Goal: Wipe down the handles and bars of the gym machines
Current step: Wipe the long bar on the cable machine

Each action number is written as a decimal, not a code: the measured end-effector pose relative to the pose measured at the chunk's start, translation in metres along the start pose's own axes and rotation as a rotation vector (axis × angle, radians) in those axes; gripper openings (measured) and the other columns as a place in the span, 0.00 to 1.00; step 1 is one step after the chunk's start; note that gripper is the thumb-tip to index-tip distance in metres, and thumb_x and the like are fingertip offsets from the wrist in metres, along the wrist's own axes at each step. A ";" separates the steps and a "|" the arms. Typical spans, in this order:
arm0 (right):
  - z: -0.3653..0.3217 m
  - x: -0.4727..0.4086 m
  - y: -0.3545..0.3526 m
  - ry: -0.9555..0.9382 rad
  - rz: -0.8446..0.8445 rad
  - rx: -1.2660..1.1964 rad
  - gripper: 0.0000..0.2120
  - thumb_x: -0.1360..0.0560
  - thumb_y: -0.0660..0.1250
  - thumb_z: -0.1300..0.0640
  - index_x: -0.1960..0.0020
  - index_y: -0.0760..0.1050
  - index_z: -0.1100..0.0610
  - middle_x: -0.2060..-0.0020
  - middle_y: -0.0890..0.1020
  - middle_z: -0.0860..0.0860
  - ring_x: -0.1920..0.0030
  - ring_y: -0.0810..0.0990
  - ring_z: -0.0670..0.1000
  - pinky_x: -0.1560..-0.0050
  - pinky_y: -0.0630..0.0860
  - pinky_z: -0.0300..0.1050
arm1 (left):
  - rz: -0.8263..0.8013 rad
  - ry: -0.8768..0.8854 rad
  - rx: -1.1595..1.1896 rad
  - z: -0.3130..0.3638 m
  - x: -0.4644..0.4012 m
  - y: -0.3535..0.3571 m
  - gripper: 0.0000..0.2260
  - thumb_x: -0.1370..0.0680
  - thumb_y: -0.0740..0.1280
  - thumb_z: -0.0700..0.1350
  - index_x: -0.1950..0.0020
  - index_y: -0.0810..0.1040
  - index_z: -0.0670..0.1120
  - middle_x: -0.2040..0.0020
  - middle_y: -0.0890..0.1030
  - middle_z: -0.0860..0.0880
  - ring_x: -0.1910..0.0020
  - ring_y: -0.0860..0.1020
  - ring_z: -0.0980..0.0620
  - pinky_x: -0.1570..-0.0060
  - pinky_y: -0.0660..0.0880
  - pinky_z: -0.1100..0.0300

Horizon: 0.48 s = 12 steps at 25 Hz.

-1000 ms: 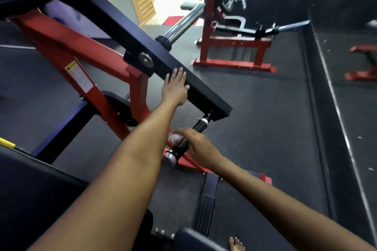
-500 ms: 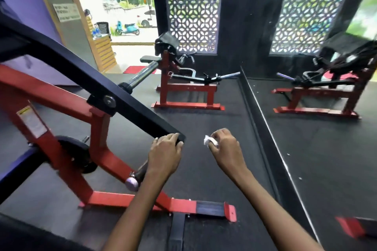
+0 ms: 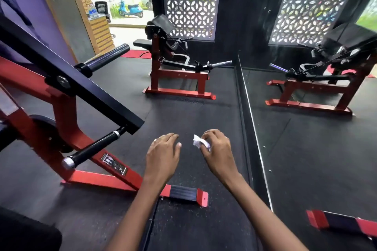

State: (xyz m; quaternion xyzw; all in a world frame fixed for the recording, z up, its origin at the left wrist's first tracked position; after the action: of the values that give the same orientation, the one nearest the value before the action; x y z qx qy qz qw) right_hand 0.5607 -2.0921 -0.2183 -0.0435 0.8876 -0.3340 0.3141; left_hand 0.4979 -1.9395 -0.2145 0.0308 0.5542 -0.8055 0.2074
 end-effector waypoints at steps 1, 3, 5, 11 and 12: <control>0.011 -0.005 -0.007 -0.003 -0.002 0.012 0.06 0.29 0.72 0.56 0.58 0.76 0.57 0.57 0.78 0.49 0.55 0.77 0.51 0.52 0.69 0.46 | 0.007 -0.009 -0.002 0.012 -0.004 0.004 0.16 0.19 0.61 0.48 0.33 0.75 0.46 0.33 0.76 0.50 0.34 0.72 0.50 0.32 0.65 0.54; 0.031 -0.015 -0.021 0.015 0.007 0.006 0.06 0.29 0.72 0.56 0.57 0.76 0.57 0.57 0.78 0.48 0.55 0.77 0.51 0.52 0.67 0.45 | 0.023 0.000 -0.007 0.035 -0.014 0.011 0.16 0.19 0.61 0.48 0.32 0.75 0.46 0.32 0.75 0.50 0.33 0.72 0.50 0.32 0.64 0.55; 0.051 -0.026 -0.031 0.036 0.025 -0.017 0.06 0.29 0.72 0.56 0.57 0.76 0.57 0.57 0.78 0.48 0.55 0.76 0.50 0.51 0.68 0.46 | 0.032 0.011 -0.011 0.056 -0.028 0.019 0.16 0.19 0.60 0.48 0.32 0.75 0.47 0.32 0.75 0.50 0.33 0.71 0.50 0.32 0.63 0.56; 0.095 -0.075 -0.037 0.087 0.035 -0.063 0.05 0.29 0.71 0.56 0.58 0.76 0.56 0.58 0.78 0.48 0.57 0.76 0.50 0.51 0.73 0.52 | 0.033 0.024 -0.010 0.088 -0.087 0.038 0.16 0.19 0.61 0.47 0.33 0.76 0.46 0.33 0.76 0.50 0.34 0.72 0.50 0.33 0.64 0.56; 0.103 -0.089 -0.035 0.088 0.040 -0.068 0.05 0.29 0.71 0.56 0.58 0.76 0.56 0.59 0.78 0.48 0.57 0.76 0.51 0.52 0.74 0.52 | 0.037 0.022 -0.009 0.089 -0.101 0.044 0.16 0.19 0.62 0.47 0.33 0.76 0.46 0.33 0.76 0.50 0.34 0.73 0.50 0.33 0.64 0.56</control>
State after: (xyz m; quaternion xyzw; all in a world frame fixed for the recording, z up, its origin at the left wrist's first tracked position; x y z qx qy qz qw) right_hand 0.6878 -2.1521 -0.2096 -0.0218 0.9120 -0.2991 0.2798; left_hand 0.6225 -2.0033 -0.1907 0.0490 0.5594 -0.7987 0.2163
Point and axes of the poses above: each hand's wrist, its own x-axis away from the middle knuckle, its own y-axis out of the palm, z = x × y, the point moved 6 cm from there along -x, towards the middle knuckle
